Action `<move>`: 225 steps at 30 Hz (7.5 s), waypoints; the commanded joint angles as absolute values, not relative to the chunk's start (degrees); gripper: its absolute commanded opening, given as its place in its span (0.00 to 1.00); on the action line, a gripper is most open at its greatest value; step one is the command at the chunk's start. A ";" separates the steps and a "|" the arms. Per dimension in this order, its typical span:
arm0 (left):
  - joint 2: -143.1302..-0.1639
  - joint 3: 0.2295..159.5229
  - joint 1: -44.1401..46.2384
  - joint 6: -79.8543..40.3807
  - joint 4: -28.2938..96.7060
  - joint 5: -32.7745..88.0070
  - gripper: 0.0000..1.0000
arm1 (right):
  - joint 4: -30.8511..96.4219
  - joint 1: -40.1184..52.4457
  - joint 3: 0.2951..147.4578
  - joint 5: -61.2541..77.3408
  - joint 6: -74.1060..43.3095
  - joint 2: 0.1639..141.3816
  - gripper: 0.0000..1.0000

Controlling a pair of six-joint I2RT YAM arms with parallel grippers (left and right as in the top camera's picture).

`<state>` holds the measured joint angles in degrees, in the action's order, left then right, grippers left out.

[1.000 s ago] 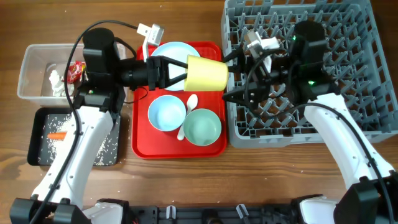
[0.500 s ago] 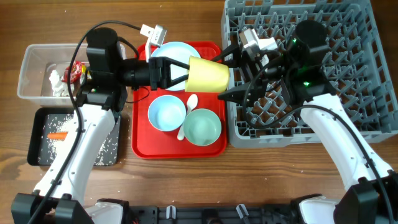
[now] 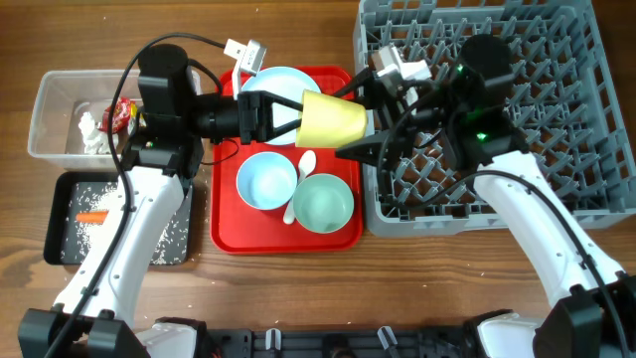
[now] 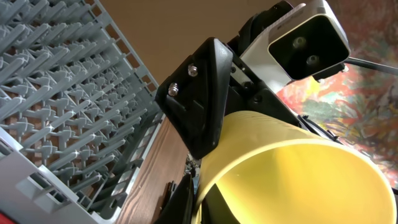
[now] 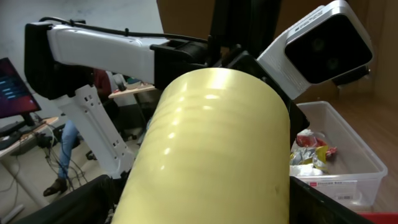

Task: Sort waste into correct bins and load items into the dishwasher rack
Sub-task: 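Hold the cup out right while the right gripper reaches and grasps it, then open the left gripper and carry the cup right over the rack, then lower the yellow cup into the rack with the right gripper and release, then grasp the light blue bowl on the red tray with the left gripper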

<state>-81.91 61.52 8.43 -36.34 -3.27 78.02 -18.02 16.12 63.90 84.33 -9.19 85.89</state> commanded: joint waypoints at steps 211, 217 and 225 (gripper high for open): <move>-82.52 62.15 -2.37 -22.46 35.20 43.40 0.21 | 74.15 7.60 101.65 14.04 -1.69 103.18 1.00; -82.52 62.15 -2.37 -22.46 42.11 41.28 0.27 | 74.63 7.60 101.65 16.71 -4.03 103.18 1.00; -82.52 62.15 -2.35 -22.72 48.58 27.33 0.20 | 74.72 12.58 101.65 18.50 -1.85 103.18 0.94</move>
<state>-82.67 61.95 -2.07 -22.98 47.72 35.38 74.98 9.74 100.97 16.73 -3.05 103.81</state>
